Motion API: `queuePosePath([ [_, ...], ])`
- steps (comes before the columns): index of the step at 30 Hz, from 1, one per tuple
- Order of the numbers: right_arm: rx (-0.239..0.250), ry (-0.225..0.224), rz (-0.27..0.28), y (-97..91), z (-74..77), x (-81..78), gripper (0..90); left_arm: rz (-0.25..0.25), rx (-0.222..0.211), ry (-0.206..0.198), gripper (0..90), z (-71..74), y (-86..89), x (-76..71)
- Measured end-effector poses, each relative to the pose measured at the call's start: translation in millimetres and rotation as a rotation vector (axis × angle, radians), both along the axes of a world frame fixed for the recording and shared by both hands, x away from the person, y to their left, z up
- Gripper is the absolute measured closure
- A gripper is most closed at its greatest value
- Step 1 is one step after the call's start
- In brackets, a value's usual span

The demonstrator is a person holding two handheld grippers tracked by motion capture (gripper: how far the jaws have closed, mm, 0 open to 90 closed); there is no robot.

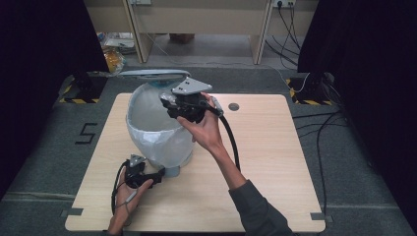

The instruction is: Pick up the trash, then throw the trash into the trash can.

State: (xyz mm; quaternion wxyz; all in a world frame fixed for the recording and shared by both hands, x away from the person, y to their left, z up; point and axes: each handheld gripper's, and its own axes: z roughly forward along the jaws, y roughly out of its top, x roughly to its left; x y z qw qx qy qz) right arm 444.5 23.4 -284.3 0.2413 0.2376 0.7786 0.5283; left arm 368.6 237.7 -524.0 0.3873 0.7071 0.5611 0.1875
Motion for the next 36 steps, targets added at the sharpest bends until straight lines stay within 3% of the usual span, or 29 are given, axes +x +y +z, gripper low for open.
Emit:
queuePosePath([
  [16, 0.007, 0.002, 0.004, 4.4, 1.5, 1.5, 55.0, 0.000, 0.001, 0.000, 8.5, 0.0, 0.0, 0.0],
  [20, 0.019, 0.011, 0.009, 7.3, 0.4, 1.8, 45.6, 0.000, 0.001, 0.001, 8.5, 0.0, 0.0, 0.0],
  [23, 0.020, 0.024, 0.007, 7.1, 0.1, 2.4, 43.7, 0.000, 0.001, 0.000, 8.5, 0.0, 0.0, 0.0],
  [36, 0.016, 0.004, 0.001, -19.6, 5.2, -10.6, 39.8, -0.001, 0.001, 0.001, 8.5, 0.1, 0.1, 0.2],
])
